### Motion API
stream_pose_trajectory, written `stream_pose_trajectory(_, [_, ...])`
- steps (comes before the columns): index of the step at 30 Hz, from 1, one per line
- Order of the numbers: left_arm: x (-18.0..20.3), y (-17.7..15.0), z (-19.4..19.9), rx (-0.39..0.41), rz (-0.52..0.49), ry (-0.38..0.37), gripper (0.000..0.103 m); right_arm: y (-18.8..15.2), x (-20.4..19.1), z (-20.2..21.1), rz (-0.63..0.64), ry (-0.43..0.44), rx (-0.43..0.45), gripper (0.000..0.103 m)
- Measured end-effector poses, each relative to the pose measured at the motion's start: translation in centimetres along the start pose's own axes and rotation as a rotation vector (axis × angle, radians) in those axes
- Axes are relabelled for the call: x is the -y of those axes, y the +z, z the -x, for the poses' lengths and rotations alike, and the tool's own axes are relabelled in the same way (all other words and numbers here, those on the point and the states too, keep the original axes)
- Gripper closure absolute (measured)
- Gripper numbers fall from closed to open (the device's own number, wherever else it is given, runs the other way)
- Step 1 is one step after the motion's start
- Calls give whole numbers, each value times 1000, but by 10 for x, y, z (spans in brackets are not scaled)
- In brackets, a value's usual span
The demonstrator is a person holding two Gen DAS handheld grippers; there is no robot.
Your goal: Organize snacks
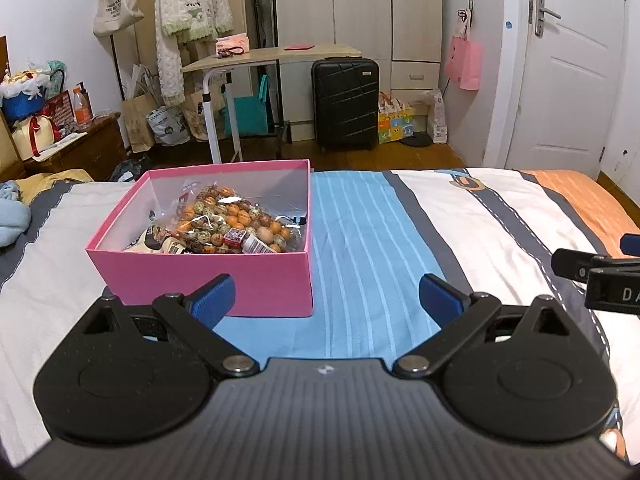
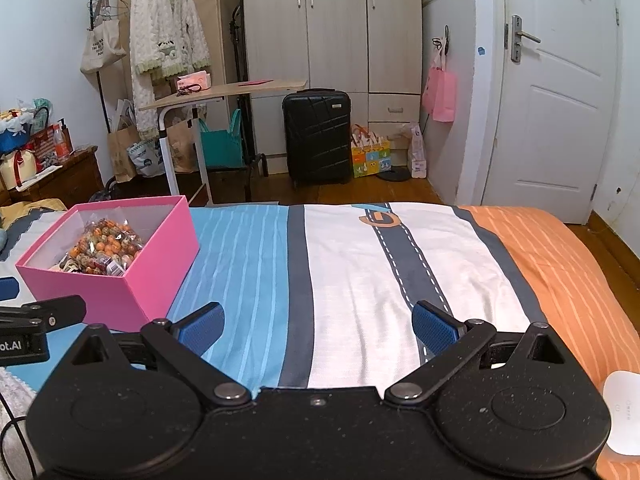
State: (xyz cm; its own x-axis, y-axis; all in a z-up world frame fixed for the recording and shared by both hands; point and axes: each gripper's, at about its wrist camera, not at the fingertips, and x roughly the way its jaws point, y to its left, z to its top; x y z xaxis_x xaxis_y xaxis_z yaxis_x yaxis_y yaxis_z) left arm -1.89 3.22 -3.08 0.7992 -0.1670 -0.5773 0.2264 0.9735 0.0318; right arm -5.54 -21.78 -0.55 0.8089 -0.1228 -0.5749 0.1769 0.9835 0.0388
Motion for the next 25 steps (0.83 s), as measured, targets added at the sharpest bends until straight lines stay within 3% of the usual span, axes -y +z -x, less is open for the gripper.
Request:
stream_pose_trajectory(5, [8,-1,3,22,-24,28,3,0,1,-3,0,-3,-6,2])
stream_pose_trajectory(25, [2,-2,3,14,15,10,2,-1,1,-5,3,-13,-18,2])
